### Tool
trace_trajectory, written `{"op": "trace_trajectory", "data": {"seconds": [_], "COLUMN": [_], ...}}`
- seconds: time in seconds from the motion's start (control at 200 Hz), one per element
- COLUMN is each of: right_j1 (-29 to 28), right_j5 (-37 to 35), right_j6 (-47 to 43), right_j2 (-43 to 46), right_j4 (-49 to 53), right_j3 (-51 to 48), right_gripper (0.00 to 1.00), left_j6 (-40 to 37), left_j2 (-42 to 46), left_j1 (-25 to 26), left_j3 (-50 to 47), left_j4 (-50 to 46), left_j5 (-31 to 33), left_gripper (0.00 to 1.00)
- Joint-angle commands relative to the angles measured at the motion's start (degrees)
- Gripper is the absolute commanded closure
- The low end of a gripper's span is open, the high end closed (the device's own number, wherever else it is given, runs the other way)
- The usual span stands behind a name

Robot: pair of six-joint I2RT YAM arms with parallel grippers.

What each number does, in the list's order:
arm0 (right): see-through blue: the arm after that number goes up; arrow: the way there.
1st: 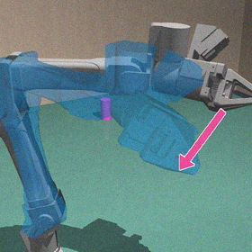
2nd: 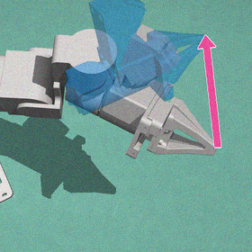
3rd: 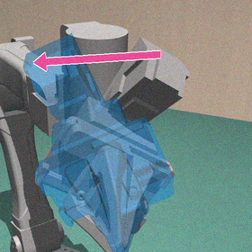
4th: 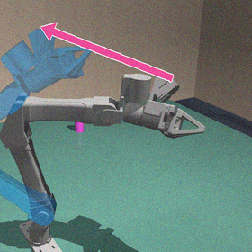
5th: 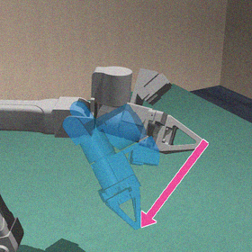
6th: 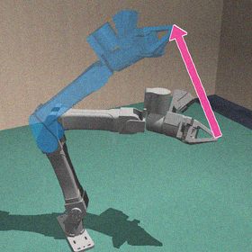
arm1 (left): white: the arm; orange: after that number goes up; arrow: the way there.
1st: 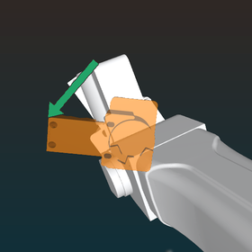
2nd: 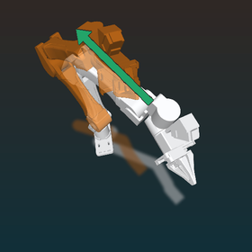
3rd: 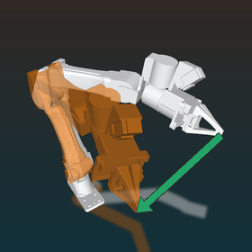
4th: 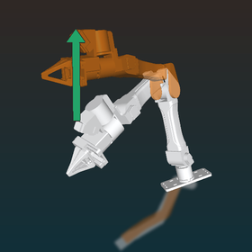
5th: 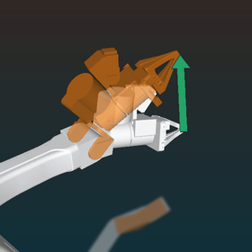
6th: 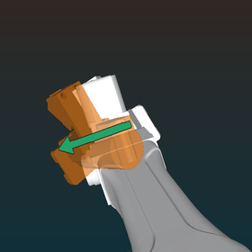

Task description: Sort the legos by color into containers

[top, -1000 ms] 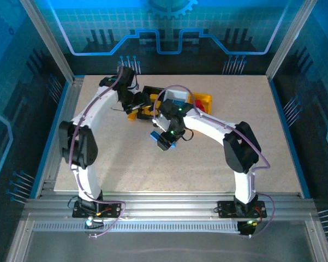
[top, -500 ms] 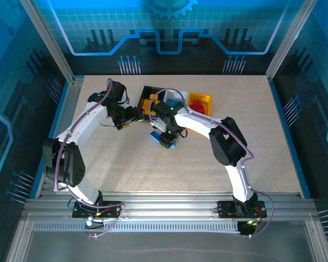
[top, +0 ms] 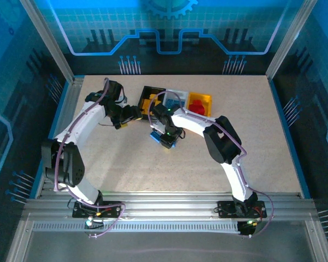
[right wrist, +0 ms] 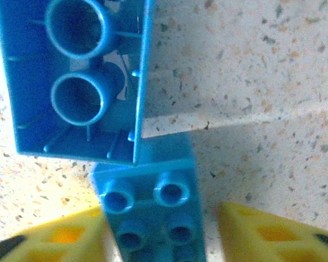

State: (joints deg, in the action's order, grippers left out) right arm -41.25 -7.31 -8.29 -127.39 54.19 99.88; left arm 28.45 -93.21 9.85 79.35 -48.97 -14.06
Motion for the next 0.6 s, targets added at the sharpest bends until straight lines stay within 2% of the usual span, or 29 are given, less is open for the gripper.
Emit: {"op": "trace_trajectory", "data": {"seconds": [0.0,0.16,0.36,0.485,0.595], "right_j1": [-0.5,-0.7,-0.2,2.5,7.4], "right_j5": [-1.4,-1.2,3.7,9.5,16.9], "right_j6": [1.6,2.7,7.5,11.7,16.2], "right_j2": [-1.2,3.9,15.5,21.3,24.8], "right_j4": [2.5,1.4,-0.3,-0.9,-2.7], "right_j3": [0.7,-4.2,-15.3,-17.7,-16.1], "right_gripper": [0.59,0.64,0.68,0.69,0.69], "left_j6": [0.5,0.7,2.0,3.2,3.7], "left_j2": [-1.1,-1.4,-1.4,-1.5,-1.5], "left_j1": [-0.4,-0.4,-0.4,-0.3,-0.1], "left_j3": [1.1,1.2,-0.1,-1.0,-1.1], "left_j4": [0.0,0.3,1.7,2.9,3.2], "left_j5": [-1.7,-1.7,-1.8,-2.5,-2.8], "left_gripper": [0.27,0.27,0.26,0.26,0.26]}}
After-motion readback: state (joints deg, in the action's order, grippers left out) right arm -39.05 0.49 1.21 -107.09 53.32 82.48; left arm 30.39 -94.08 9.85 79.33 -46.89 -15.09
